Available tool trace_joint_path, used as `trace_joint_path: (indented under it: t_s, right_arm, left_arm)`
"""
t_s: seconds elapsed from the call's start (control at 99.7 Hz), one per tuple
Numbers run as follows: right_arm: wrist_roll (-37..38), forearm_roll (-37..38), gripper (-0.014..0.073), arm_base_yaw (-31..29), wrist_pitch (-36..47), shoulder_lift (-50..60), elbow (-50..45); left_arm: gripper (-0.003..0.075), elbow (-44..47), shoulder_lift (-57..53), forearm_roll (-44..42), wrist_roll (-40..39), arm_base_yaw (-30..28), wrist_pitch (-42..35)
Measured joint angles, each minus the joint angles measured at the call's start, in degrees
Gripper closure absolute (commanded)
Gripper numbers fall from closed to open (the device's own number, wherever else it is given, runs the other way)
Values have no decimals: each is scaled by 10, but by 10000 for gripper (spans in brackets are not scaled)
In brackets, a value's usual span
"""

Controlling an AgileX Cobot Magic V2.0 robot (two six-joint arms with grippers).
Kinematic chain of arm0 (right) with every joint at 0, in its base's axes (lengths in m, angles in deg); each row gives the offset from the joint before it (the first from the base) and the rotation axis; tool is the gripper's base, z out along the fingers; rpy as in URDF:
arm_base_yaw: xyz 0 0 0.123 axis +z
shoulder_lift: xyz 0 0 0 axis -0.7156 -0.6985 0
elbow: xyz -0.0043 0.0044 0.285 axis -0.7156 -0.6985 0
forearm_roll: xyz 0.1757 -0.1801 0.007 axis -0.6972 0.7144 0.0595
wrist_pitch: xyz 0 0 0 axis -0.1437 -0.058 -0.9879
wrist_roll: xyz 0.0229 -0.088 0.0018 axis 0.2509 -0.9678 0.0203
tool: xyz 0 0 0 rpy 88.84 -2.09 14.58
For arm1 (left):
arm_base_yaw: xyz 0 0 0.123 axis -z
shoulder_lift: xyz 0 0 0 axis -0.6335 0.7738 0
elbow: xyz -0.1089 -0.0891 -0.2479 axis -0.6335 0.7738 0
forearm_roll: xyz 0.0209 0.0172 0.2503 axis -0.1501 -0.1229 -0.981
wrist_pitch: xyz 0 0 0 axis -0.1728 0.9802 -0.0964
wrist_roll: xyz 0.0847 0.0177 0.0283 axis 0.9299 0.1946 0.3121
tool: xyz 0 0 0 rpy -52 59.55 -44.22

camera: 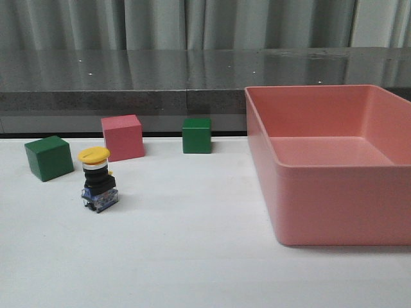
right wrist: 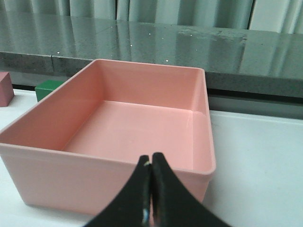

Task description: Place and stand button with both arms

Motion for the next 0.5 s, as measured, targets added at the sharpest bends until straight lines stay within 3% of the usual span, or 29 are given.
trace_joint_path:
  t_s: [0.502]
  right_arm:
    - [2,0,654,0,4,3,-2]
  left_arm:
    - [740,0,0,0,0,0,0]
